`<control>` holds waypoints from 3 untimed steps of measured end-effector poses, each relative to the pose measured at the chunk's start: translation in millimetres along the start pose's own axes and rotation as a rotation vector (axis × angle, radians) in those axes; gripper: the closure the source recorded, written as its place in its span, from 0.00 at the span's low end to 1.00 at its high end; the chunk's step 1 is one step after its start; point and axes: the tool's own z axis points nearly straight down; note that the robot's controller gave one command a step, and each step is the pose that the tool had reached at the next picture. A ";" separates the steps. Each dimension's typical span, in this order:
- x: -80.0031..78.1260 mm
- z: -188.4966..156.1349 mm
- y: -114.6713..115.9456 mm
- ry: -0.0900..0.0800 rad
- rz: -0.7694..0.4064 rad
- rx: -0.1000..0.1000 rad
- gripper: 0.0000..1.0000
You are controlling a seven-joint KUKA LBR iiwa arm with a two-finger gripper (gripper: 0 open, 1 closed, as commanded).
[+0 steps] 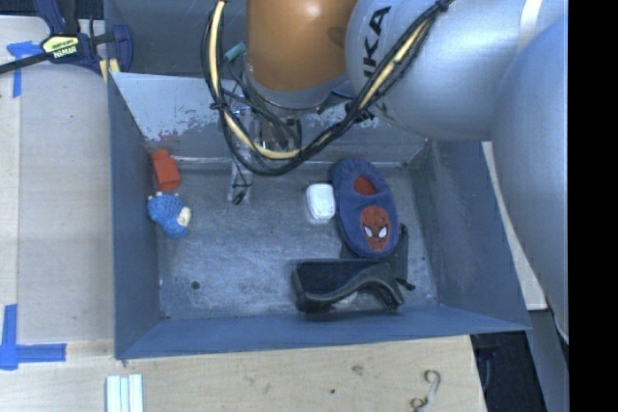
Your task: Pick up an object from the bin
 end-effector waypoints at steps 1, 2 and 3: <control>-13.3 29.3 45.5 -0.009 -0.391 -0.002 0.00; -6.9 103.6 51.1 -0.001 -0.685 0.000 0.00; -13.3 146.5 46.8 -0.005 -0.958 0.005 0.00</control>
Offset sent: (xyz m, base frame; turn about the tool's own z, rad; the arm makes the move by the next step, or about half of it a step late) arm 0.0125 0.0449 -0.0288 -0.3903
